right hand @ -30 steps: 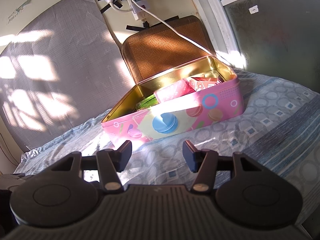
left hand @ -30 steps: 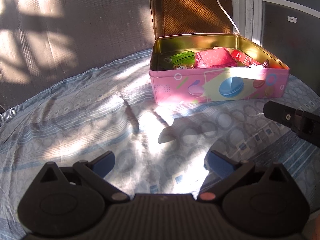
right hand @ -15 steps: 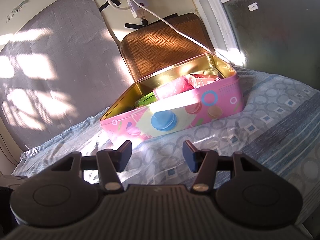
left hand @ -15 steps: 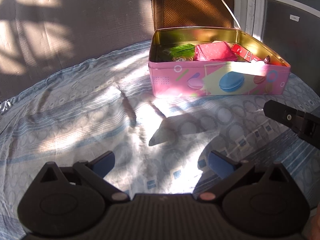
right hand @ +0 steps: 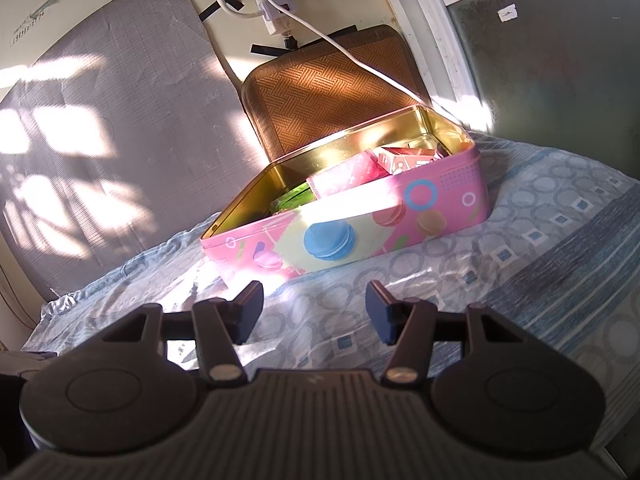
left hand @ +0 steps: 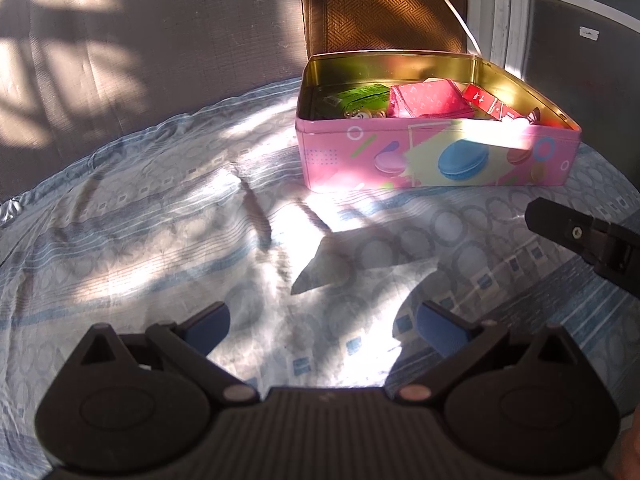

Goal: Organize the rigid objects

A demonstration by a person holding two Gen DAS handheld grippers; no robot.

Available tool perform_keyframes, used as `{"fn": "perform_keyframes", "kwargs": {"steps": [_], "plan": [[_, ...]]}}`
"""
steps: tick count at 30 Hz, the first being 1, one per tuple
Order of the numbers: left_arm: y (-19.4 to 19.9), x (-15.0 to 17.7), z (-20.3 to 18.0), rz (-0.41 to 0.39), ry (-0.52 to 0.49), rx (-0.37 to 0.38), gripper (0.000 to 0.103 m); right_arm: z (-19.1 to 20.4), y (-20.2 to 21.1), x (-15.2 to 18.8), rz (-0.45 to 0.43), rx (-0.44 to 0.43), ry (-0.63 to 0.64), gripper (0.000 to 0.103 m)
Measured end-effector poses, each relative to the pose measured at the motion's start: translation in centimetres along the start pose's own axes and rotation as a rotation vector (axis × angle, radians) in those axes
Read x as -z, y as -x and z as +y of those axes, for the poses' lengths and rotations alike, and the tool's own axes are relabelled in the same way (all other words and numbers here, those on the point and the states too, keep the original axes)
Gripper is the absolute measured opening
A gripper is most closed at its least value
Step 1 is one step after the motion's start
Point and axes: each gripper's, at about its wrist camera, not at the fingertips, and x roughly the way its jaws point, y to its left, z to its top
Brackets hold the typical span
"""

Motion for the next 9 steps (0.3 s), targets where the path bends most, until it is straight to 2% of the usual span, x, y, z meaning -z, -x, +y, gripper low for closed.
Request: {"fn": "perform_keyframes", "kwargs": {"steps": [9], "plan": [[0.54, 0.03, -0.36, -0.041, -0.02, 0.003, 0.103, 0.04, -0.14, 0.11, 0.004, 0.0, 0.003, 0.059]]}}
